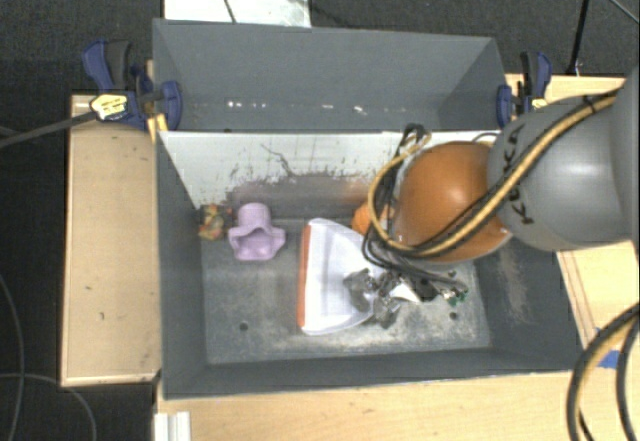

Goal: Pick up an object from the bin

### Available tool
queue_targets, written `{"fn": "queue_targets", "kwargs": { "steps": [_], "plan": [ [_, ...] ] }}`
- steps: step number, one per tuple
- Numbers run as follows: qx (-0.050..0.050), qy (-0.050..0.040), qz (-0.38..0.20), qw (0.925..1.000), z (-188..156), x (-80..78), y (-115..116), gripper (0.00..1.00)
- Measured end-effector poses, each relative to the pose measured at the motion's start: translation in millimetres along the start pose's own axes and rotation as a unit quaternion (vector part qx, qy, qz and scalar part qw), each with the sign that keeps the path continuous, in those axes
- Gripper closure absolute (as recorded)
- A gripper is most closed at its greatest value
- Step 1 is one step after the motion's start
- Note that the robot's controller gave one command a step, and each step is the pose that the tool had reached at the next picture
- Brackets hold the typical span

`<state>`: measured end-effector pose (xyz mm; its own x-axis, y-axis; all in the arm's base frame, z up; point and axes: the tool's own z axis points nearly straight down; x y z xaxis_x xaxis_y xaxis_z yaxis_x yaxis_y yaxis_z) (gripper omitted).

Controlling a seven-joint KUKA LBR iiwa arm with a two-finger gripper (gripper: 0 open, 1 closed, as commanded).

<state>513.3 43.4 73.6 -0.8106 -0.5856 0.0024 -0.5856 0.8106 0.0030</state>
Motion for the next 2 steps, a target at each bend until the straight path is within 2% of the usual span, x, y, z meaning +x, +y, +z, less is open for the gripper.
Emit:
{"fn": "queue_targets", "kwargs": {
  "steps": [1, 2],
  "plan": [
    [-0.002, 0.0033, 0.001, 1.0000, -20.5, 1.9, 1.2, 1.00],
    [0.000, -0.0005, 0.001, 1.0000, -43.9, 0.2, 0.1, 1.00]
  ]
}}
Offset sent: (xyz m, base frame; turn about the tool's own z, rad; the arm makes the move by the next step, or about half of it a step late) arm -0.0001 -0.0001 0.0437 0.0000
